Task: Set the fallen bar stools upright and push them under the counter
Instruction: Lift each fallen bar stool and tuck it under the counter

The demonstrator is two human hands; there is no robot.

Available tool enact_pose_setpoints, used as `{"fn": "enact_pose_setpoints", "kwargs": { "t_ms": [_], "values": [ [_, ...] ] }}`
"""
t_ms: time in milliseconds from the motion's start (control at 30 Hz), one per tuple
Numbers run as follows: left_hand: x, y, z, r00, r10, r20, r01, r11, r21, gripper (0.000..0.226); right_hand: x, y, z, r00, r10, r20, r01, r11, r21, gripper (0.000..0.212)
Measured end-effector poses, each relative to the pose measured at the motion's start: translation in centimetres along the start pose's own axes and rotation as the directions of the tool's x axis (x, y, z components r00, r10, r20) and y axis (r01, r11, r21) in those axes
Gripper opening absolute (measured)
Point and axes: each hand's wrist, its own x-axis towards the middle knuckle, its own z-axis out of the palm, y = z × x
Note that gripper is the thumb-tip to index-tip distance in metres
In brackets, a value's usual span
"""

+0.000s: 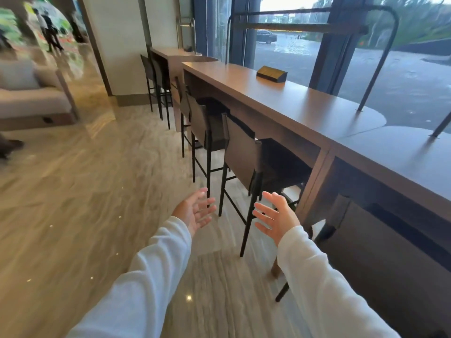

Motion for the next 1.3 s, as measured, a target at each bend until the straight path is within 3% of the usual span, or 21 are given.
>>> {"fn": "enact_pose_setpoints", "kwargs": {
  "t_ms": [167, 333, 900, 1300],
  "values": [
    [6.0, 3.5, -2.3, 0.999, 0.014, -0.045, -0.016, 0.999, -0.036, 0.020, 6.3, -2.0, 5.3, 0.999, 0.011, 0.033, -0.008, 0.997, -0.081, 0.021],
    [12.2, 6.9, -5.9, 0.997, 0.037, -0.066, -0.038, 0.999, -0.011, 0.021, 12.5, -2.6, 11.4, 0.999, 0.016, 0.039, -0.011, 0.990, -0.142, 0.030],
    [37.5, 26.0, -19.5, 0.997, 0.053, 0.053, -0.060, 0.991, 0.120, 0.021, 32.2, -7.1, 36.2, 0.999, -0.048, 0.000, 0.048, 0.997, -0.062, 0.027],
    [55.0, 34.7, -22.8, 0.995, 0.035, 0.089, -0.046, 0.992, 0.120, 0.020, 47.9, -11.6, 47.0, 0.995, -0.037, -0.089, 0.035, 0.999, -0.023, 0.029]
  ]
}}
